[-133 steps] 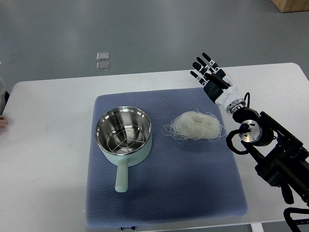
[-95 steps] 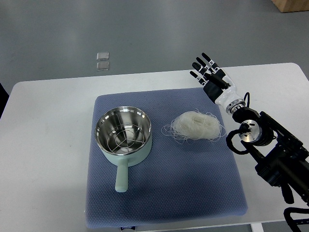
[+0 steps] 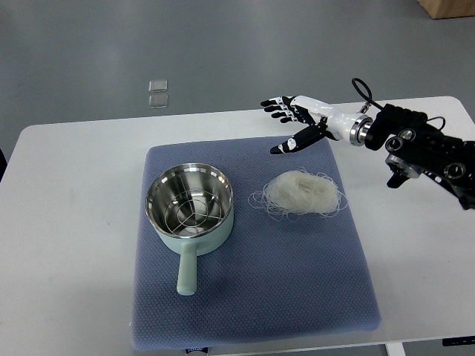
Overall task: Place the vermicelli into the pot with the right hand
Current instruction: 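Move the right hand over the white vermicelli bundle and lower it, then close the right hand's fingers around the vermicelli bundle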
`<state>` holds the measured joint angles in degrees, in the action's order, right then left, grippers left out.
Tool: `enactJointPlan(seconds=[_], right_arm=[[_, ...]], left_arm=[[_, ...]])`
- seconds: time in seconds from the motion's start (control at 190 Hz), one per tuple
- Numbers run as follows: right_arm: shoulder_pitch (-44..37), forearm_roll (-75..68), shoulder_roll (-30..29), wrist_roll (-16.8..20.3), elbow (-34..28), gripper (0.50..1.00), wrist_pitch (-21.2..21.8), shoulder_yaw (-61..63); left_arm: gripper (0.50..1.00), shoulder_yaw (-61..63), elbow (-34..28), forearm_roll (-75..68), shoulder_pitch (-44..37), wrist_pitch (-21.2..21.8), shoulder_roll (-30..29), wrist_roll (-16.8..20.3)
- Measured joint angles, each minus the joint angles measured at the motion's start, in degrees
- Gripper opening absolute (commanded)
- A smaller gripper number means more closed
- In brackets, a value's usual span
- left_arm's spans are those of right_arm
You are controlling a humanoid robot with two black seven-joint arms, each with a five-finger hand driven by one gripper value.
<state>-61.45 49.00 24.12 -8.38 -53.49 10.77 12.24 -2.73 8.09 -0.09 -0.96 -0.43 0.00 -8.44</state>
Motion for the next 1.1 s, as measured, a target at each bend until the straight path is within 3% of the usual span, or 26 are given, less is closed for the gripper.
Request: enactJointPlan(seconds=[0.116, 0.216, 0.322, 0.554, 0.786, 1.098], right_arm=[[-18.01, 2.82, 3.52, 4.02, -2.57, 0.928, 6.67, -22.84], [-30.59, 3.51, 3.98, 5.68, -7.88, 0.928, 9.10, -37.22], [-35.38, 1.68, 3.71, 7.59, -12.59, 0.928, 9.77, -41.48], [-31.09, -6.87, 2.02, 9.31, -15.36, 0.928, 7.19, -39.71], [-23.79, -4.25, 0.60, 9.20, -14.69, 0.926, 0.92, -38.95], [-18.31, -1.28, 0.06, 8.78, -12.65, 0.903, -2.94, -38.77]], left_arm=[[1.000, 0.05, 0.06, -0.02, 0.00, -0.01, 0.00, 0.00], [1.000, 0.08, 0.11, -0.05, 0.00, -0.08, 0.00, 0.00], [1.000, 0.09, 0.16, -0.08, -0.01, -0.10, 0.00, 0.00], [1.000, 0.02, 0.09, -0.09, 0.00, -0.11, 0.00, 0.00], [1.000, 0.00, 0.02, -0.07, 0.00, -0.11, 0.00, -0.06], [1.000, 0.00, 0.04, -0.07, 0.00, -0.11, 0.00, -0.09]])
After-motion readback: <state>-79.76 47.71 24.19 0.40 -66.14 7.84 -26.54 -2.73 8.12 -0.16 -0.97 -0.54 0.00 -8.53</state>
